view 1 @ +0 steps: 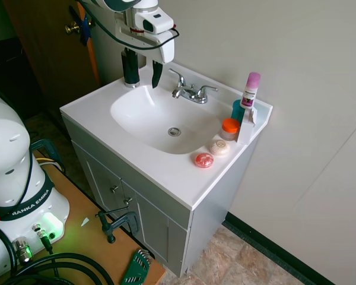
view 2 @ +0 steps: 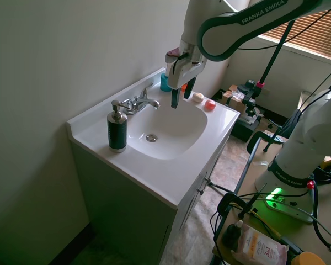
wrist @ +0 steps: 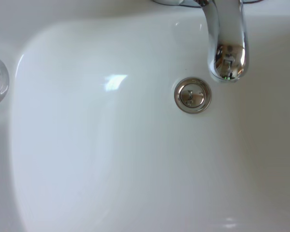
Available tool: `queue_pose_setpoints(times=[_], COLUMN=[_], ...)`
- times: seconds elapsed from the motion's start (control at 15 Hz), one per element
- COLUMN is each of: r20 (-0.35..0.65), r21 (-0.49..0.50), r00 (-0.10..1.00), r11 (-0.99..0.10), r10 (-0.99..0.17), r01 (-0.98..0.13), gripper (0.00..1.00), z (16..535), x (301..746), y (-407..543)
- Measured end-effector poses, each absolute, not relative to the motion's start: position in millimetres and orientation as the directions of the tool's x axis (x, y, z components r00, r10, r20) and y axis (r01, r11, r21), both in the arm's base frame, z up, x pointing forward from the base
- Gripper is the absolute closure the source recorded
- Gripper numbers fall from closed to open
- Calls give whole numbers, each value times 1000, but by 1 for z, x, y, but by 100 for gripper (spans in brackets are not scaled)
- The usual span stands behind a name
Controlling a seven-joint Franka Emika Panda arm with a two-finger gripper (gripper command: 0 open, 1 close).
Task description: Turn on the cold water
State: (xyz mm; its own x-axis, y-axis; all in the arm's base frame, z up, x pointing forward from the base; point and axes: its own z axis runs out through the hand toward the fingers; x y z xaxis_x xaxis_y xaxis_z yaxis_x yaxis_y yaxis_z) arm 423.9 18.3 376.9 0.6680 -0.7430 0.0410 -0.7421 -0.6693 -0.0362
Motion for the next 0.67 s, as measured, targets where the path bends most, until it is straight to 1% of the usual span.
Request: queue_pose_setpoints(times=[0.2,0.33,0.47,0.67], r20=[42,78,143,265], r21=[-38,-34,-41,-62], r00=[661,627,567,478], r11=[-662,-631,-577,-509], r10=[-749,-775,-811,-838], r01=[-748,-775,-816,-858], gripper=[0,0,0,0], z=[377,375,373,363], x=[424,433,460,516], y=[16,-2,-32,-59])
